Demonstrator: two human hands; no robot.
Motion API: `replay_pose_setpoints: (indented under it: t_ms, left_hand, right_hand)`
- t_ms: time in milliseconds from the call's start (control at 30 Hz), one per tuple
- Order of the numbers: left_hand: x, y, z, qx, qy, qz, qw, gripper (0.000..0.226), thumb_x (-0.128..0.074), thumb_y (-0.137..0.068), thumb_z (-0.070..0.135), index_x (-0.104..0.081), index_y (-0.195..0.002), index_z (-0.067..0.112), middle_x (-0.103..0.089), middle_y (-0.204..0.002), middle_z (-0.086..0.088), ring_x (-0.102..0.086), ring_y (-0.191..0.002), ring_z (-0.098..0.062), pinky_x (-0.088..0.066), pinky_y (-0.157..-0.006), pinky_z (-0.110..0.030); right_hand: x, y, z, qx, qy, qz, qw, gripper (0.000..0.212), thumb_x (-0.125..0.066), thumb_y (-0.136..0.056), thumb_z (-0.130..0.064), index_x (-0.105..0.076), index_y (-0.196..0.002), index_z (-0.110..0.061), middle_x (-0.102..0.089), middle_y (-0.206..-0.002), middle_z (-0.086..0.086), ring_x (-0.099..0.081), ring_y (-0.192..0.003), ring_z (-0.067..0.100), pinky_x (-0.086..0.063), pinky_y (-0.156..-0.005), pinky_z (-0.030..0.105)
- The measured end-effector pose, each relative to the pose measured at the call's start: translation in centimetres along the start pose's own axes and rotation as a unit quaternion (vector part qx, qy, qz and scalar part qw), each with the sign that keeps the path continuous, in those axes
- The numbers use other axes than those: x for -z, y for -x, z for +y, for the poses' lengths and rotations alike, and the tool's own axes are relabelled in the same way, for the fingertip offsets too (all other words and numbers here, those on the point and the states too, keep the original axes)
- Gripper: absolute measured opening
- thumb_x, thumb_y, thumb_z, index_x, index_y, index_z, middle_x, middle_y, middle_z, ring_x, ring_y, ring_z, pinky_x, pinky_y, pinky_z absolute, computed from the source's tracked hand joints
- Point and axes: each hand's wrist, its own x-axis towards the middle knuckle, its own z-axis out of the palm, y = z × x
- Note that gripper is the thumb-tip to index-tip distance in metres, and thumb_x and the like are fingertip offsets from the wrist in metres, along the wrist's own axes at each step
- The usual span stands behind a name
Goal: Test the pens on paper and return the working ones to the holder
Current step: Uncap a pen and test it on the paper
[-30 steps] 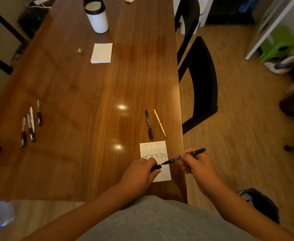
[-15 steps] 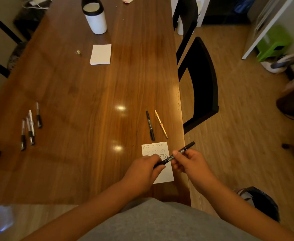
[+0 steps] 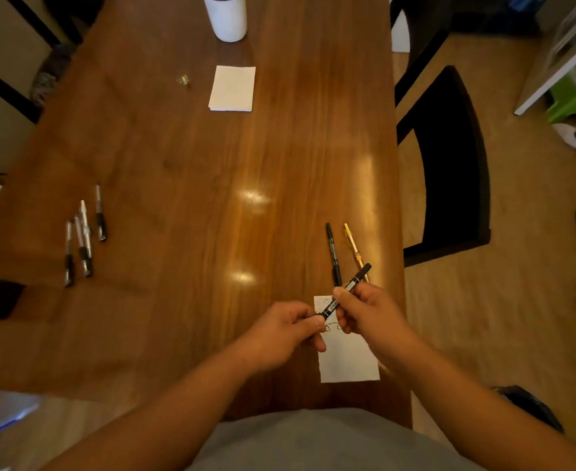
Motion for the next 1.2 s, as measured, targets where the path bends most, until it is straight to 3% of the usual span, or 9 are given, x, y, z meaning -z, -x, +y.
replay_pose_setpoints:
  t_ms: [100, 167, 233, 333, 400, 500, 633, 967, 1200]
  left_hand:
    - [1.2, -1.3, -0.8, -0.005, -0.019, 0.058, 0.998, 0.018, -0.05, -0.099, 0.034, -0.063, -0.093, 0.024, -0.071, -0.083, -0.001, -0.063, -0.078, -0.03, -0.051, -0.078, -0.051]
    - [2.3, -2.0, -1.3, -0.007, -0.033, 0.101, 0.994, 0.015, -0.051, -0.097, 0.039, -0.062, -0.093, 0.03, -0.065, -0.08, 0.002, -0.057, -0.07, -0.013, -0.05, -0.069, -0.044]
    - [3.9, -2.5, -2.1, -0.009, -0.134, 0.141, 0.981, 0.021, -0.049, -0.094, 0.051, -0.059, -0.105, 0.036, -0.064, -0.098, 0.01, -0.057, -0.086, -0.002, -0.051, -0.077, -0.033]
    - [6.9, -2.8, -4.4, -0.003, -0.426, 0.192, 0.884, 0.058, -0.044, -0.09, 0.063, -0.04, -0.139, 0.032, -0.04, -0.146, 0.003, -0.034, -0.135, -0.016, -0.035, -0.11, -0.041]
    - [8.4, -2.9, -5.8, 0.008, -0.505, 0.182, 0.844, 0.073, -0.041, -0.089, 0.066, -0.022, -0.149, 0.029, -0.014, -0.16, -0.003, -0.007, -0.147, -0.024, -0.014, -0.119, -0.049]
    - [9.5, -3.2, -7.9, 0.03, -0.531, 0.164, 0.831, 0.083, -0.035, -0.088, 0.071, -0.003, -0.152, 0.031, 0.008, -0.162, -0.004, 0.014, -0.147, -0.025, 0.0, -0.119, -0.054]
    - [9.7, -3.8, -9.4, 0.037, -0.54, 0.178, 0.822, 0.083, -0.02, -0.085, 0.077, 0.01, -0.15, 0.035, 0.016, -0.161, -0.003, 0.02, -0.146, -0.024, 0.004, -0.117, -0.056]
    - [9.4, -4.0, -10.7, 0.005, -0.54, 0.213, 0.814, 0.081, -0.024, -0.088, 0.076, -0.012, -0.153, 0.031, -0.002, -0.163, -0.005, 0.005, -0.149, -0.025, -0.004, -0.117, -0.057]
    - [9.4, -4.1, -11.1, 0.0, -0.53, 0.223, 0.818, 0.08, -0.025, -0.087, 0.077, -0.013, -0.153, 0.032, -0.006, -0.162, -0.004, 0.002, -0.149, -0.023, -0.008, -0.117, -0.057]
  right_hand:
    - [-1.9, -2.6, -0.7, 0.003, 0.068, 0.001, 0.998, 0.026, -0.056, -0.097, -0.031, -0.065, -0.086, -0.01, -0.064, -0.061, -0.004, -0.059, -0.054, 0.005, -0.049, -0.054, 0.019]
    - [-3.3, -4.4, -1.2, 0.019, 0.124, 0.009, 0.992, 0.027, -0.055, -0.097, -0.034, -0.065, -0.084, -0.013, -0.064, -0.06, -0.005, -0.059, -0.052, 0.001, -0.046, -0.051, 0.017]
    - [-4.3, -6.5, -1.6, 0.037, 0.199, 0.04, 0.978, 0.028, -0.054, -0.097, -0.039, -0.063, -0.083, -0.017, -0.065, -0.065, -0.004, -0.061, -0.057, 0.003, -0.043, -0.05, 0.018]
    - [-4.9, -9.6, -2.3, 0.037, 0.343, 0.066, 0.936, 0.028, -0.053, -0.096, -0.044, -0.059, -0.079, -0.022, -0.062, -0.07, 0.0, -0.06, -0.062, 0.011, -0.038, -0.05, 0.023]
    - [-5.1, -11.5, -2.4, 0.033, 0.427, 0.069, 0.901, 0.031, -0.053, -0.096, -0.045, -0.052, -0.071, -0.026, -0.058, -0.066, -0.002, -0.056, -0.059, 0.01, -0.034, -0.047, 0.024]
    - [-5.0, -13.4, -2.0, 0.031, 0.489, 0.083, 0.868, 0.035, -0.053, -0.095, -0.048, -0.046, -0.068, -0.027, -0.055, -0.063, -0.003, -0.054, -0.057, 0.01, -0.033, -0.045, 0.024]
    - [-4.8, -14.6, -1.1, 0.028, 0.534, 0.097, 0.84, 0.036, -0.054, -0.093, -0.052, -0.044, -0.068, -0.028, -0.053, -0.062, -0.006, -0.05, -0.055, 0.007, -0.032, -0.043, 0.022]
    - [-4.8, -15.0, 0.5, 0.043, 0.647, 0.119, 0.752, 0.045, -0.04, -0.096, -0.058, -0.065, -0.088, -0.02, -0.041, -0.056, -0.008, -0.037, -0.046, 0.007, -0.026, -0.04, 0.023]
    - [-4.5, -14.6, 0.6, 0.062, 0.647, 0.126, 0.75, 0.045, -0.04, -0.097, -0.055, -0.067, -0.092, -0.019, -0.043, -0.058, -0.008, -0.043, -0.051, 0.009, -0.032, -0.043, 0.023]
